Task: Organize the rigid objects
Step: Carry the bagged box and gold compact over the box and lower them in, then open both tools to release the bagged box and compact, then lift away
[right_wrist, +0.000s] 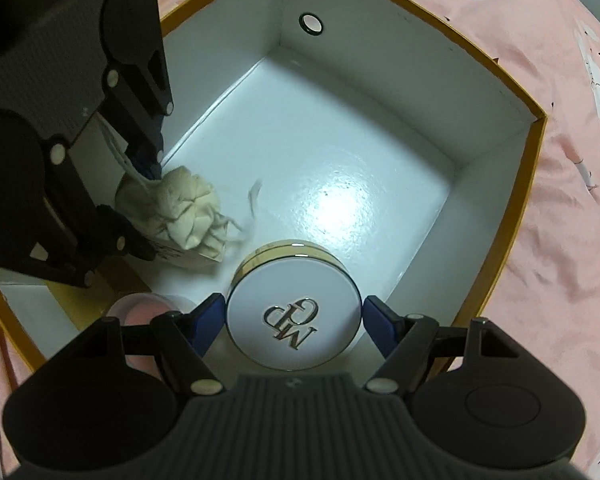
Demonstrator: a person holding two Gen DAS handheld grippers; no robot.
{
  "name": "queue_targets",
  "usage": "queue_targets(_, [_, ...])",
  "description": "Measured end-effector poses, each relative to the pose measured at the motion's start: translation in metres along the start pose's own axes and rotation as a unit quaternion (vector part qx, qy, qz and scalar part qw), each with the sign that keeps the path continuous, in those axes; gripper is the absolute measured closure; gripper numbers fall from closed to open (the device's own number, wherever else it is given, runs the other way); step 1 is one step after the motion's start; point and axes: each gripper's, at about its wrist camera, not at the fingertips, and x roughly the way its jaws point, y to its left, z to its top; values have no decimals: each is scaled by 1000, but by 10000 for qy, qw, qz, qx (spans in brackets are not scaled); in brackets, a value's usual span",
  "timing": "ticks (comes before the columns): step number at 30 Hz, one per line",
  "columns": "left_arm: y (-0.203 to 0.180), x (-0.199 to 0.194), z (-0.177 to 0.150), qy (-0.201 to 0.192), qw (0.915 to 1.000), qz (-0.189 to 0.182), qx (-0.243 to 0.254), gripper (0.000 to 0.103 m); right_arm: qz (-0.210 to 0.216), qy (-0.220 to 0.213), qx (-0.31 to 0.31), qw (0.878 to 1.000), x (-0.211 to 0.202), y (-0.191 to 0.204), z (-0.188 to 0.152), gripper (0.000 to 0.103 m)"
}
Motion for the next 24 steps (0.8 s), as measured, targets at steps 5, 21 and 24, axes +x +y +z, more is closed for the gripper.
queue_targets(5, [4,2,-1,56,10000,34,22,65,50,15,-121,9999,1,0,-4,29])
queue_targets(21, [-13,-28,-27,-862,9886,1193,317,66,82,-5,-159,9998,14,10,16,29])
queue_targets(24, [-9,-34,-23,-994,9842,1448,212,68,122,100,-17,9999,16,12,20,29])
